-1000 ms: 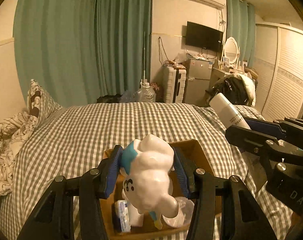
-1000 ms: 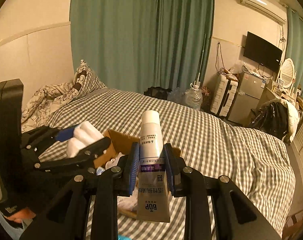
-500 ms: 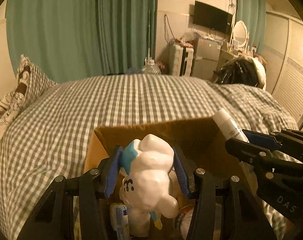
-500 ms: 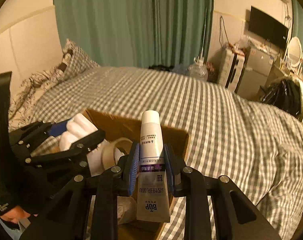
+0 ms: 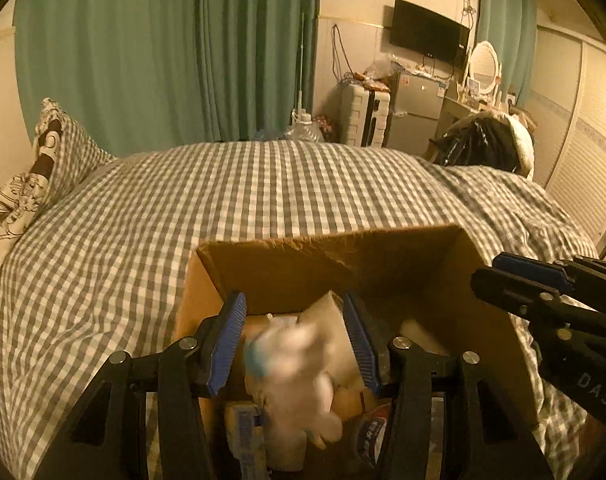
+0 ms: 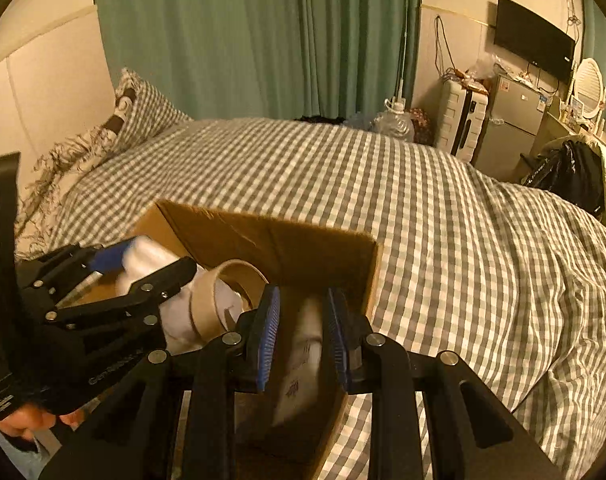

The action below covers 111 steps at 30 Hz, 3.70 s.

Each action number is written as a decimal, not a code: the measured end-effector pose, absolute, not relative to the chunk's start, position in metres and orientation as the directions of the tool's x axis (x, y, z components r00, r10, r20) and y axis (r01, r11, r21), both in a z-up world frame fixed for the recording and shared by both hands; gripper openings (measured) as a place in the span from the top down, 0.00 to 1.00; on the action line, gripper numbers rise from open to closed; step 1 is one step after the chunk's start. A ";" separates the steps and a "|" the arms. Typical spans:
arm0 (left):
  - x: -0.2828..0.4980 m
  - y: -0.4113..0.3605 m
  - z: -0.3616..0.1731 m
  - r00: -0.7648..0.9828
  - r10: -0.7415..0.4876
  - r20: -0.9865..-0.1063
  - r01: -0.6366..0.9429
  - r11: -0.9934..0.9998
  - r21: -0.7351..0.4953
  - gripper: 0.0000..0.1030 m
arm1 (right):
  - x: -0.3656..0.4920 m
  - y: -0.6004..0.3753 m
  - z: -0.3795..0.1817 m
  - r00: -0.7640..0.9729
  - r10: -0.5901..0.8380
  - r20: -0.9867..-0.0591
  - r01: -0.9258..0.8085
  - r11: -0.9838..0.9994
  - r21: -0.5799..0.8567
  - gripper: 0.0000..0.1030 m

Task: Organize objects
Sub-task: 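Lower the plush toy and white tube into the cardboard box and release, then grasp the grey plastic clip with the left tool while the right tool grasps the teal blister pack, then drop the clip and blister pack into the cardboard box and open both tools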

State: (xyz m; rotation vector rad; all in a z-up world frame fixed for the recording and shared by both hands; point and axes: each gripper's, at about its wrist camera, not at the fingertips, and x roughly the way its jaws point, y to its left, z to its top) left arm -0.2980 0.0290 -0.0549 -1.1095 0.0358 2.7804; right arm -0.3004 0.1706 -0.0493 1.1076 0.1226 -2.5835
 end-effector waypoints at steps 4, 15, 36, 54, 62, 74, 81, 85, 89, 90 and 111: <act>-0.286 0.028 -0.035 -0.736 0.125 -0.666 -0.142 -0.989 -0.030 0.25 | -0.286 0.172 -0.031 -0.669 -0.258 -0.697 0.317 -0.947 0.046 0.70; -0.231 0.010 0.047 -0.824 0.095 -0.559 -0.096 -0.995 -0.028 0.01 | -0.209 0.170 0.061 -0.785 -0.235 -0.574 0.309 -0.950 -0.034 0.30; -0.100 -0.026 -0.007 -0.787 0.008 -0.617 -0.012 -1.000 0.002 0.00 | -0.084 0.181 0.024 -0.776 -0.143 -0.615 0.236 -0.969 -0.073 0.10; -0.096 -0.021 -0.116 -0.666 -0.048 -0.745 0.003 -0.998 0.062 0.00 | -0.109 0.139 -0.172 -0.422 -0.210 -0.882 0.321 -0.944 0.071 0.11; -0.099 -0.014 -0.120 -0.643 -0.033 -0.765 -0.016 -0.998 0.056 0.00 | -0.108 0.158 -0.169 -0.407 -0.243 -0.880 0.292 -0.948 0.126 0.32; -0.093 0.066 -0.161 -0.523 0.147 -0.840 -0.258 -0.966 -0.009 0.03 | -0.098 0.219 -0.115 -0.532 -0.143 -0.834 0.155 -0.985 0.071 0.32; -0.093 0.067 -0.177 -0.470 0.171 -0.866 -0.272 -0.961 -0.042 0.37 | -0.089 0.226 -0.115 -0.537 -0.147 -0.831 0.149 -0.986 0.078 0.32; -0.087 0.062 -0.167 -0.471 0.170 -0.866 -0.272 -0.961 -0.041 0.38 | -0.086 0.225 -0.111 -0.547 -0.149 -0.824 0.152 -0.985 0.078 0.32; -0.083 0.052 -0.148 -0.498 0.182 -0.848 -0.251 -0.966 -0.060 0.38 | -0.079 0.225 -0.101 -0.565 -0.154 -0.811 0.159 -0.984 0.076 0.32; -0.082 0.050 -0.141 -0.513 0.181 -0.839 -0.248 -0.967 -0.058 0.39 | -0.078 0.225 -0.099 -0.570 -0.153 -0.807 0.160 -0.984 0.073 0.32; -0.125 0.036 -0.016 -0.674 0.256 -0.692 -0.272 -0.958 -0.090 0.92 | -0.094 0.209 -0.002 -0.701 -0.217 -0.679 0.261 -0.964 0.038 0.32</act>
